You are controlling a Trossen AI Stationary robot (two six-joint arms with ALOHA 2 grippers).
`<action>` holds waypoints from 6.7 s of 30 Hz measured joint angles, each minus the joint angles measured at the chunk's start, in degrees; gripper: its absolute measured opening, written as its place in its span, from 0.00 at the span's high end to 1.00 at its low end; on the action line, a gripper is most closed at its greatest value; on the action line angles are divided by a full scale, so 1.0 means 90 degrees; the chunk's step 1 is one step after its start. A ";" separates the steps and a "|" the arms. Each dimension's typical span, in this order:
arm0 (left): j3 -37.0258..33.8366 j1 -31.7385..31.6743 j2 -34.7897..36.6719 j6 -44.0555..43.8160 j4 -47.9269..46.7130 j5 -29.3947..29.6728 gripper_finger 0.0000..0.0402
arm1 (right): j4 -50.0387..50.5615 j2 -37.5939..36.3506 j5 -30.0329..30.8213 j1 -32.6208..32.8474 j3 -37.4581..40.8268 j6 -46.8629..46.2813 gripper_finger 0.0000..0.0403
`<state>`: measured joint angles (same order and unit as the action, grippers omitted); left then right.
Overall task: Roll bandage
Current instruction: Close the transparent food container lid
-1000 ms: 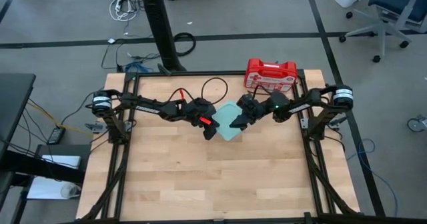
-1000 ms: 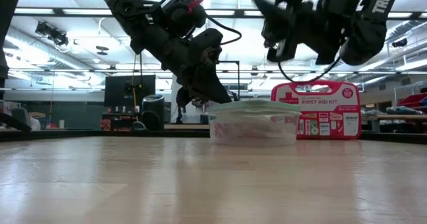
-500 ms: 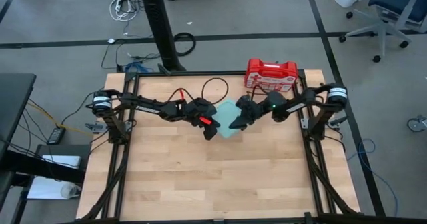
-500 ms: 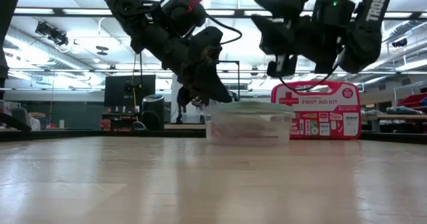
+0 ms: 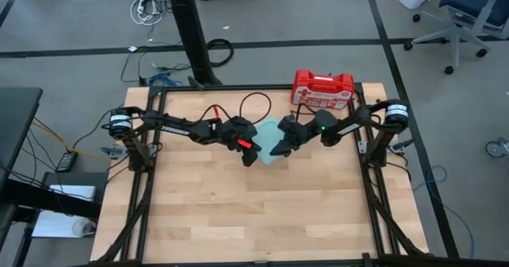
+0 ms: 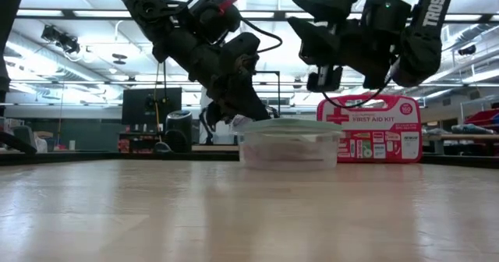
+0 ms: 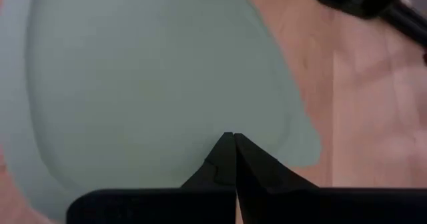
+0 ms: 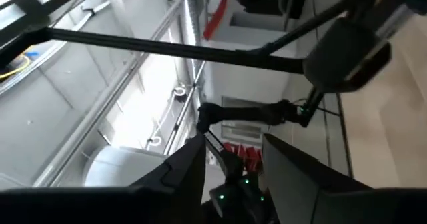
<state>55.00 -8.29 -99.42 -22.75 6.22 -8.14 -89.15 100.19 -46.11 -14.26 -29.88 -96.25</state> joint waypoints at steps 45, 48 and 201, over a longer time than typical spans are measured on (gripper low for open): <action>0.0007 0.0919 -0.0672 0.8117 0.3067 0.5570 1.00 | 0.0581 -0.0205 -0.1073 0.0700 -0.0307 0.4427 0.63; 0.0007 0.0824 -0.0667 0.7952 0.3094 0.5302 1.00 | 0.0578 -0.0205 -0.1187 0.0685 -0.0307 0.4380 0.63; 0.0100 0.1273 0.0278 0.2473 -0.1300 0.1442 1.00 | 0.1399 0.1051 0.2696 0.2878 -0.1332 0.0686 0.63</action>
<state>55.90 3.16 -96.92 -0.49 -5.48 4.84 -76.56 109.65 -21.85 11.64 -41.87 -90.08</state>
